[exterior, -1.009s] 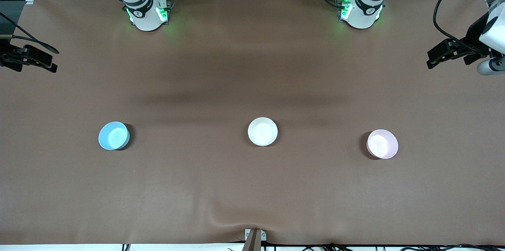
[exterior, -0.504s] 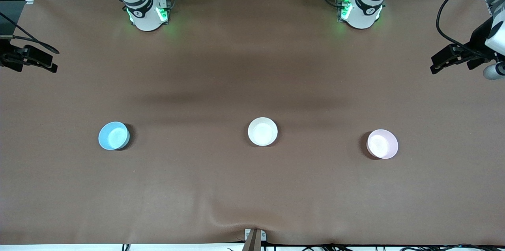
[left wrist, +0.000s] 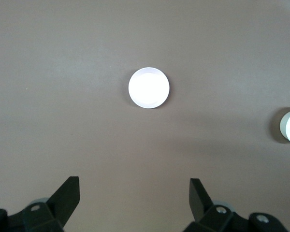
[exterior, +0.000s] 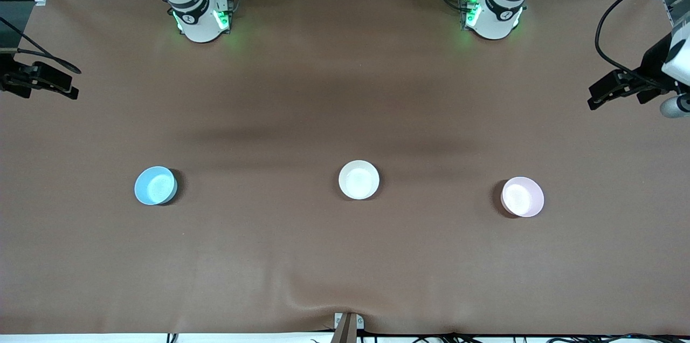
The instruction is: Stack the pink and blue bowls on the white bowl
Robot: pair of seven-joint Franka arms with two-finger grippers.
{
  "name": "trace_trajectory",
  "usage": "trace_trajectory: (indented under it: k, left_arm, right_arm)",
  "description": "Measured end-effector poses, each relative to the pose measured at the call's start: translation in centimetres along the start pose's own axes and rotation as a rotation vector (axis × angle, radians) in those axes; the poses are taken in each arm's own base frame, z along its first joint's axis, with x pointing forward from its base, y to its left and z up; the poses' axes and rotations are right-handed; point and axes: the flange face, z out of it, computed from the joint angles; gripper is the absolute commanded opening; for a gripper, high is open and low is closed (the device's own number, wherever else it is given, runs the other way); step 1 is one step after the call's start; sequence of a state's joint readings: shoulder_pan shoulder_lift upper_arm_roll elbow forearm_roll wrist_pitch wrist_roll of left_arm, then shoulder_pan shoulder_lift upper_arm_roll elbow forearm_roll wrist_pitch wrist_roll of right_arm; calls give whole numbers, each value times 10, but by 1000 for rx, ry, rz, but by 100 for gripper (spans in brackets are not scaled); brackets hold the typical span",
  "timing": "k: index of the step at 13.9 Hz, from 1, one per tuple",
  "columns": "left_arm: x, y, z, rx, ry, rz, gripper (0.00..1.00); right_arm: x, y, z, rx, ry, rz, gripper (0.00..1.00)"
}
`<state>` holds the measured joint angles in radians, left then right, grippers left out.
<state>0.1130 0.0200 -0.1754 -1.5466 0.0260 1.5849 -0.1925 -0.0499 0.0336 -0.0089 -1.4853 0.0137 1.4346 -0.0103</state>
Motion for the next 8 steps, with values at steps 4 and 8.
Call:
trace_trajectory:
  k: [4, 8]
  left_arm:
    - [9, -5, 20, -4, -2, -11, 100]
    - [10, -4, 54, 0, -25, -9, 100]
  right_arm:
    - [0, 0, 0, 0, 0, 0, 100]
    - [0, 0, 0, 0, 0, 0, 100]
